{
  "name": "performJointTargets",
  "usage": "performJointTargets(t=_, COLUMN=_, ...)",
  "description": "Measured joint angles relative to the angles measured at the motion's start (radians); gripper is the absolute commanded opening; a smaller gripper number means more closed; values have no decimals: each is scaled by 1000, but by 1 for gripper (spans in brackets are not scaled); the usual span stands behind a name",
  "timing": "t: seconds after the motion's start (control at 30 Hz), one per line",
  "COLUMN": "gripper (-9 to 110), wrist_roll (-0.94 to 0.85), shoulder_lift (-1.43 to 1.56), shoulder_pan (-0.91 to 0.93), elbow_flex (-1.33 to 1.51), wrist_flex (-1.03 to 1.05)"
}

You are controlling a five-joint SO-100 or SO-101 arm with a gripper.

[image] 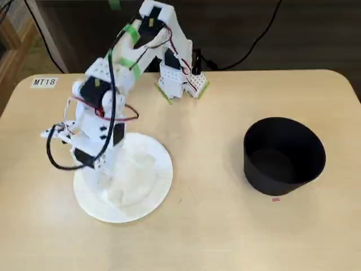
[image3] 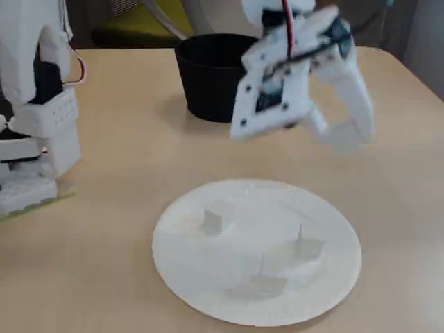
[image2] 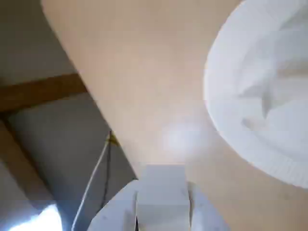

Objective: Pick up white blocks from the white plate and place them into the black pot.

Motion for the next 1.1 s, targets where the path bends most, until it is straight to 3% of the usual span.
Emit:
performJointTargets(t=0.23, gripper=-2, wrist_roll=74, shoulder_lift=469, shoulder_pan=-446, elbow_flex=402, wrist_flex=-169)
performJointTargets(t=0.5, gripper=-2, wrist_roll=-63, shoulder_lift=410, shoulder_pan=-940, elbow_flex=597, wrist_flex=-331)
performJointTargets(t=0.77, gripper=-2, wrist_roll=-132, shoulder_lift=299, shoulder_pan=-997, elbow_flex=600, wrist_flex=-431)
performJointTargets(t=0.97, gripper=27, wrist_roll=-132, shoulder_lift=302, shoulder_pan=-966, elbow_flex=600, wrist_flex=-354)
performJointTargets(t=1.1, gripper=26, wrist_roll=-132, shoulder_lift=351, shoulder_pan=-951, elbow_flex=600, wrist_flex=-244)
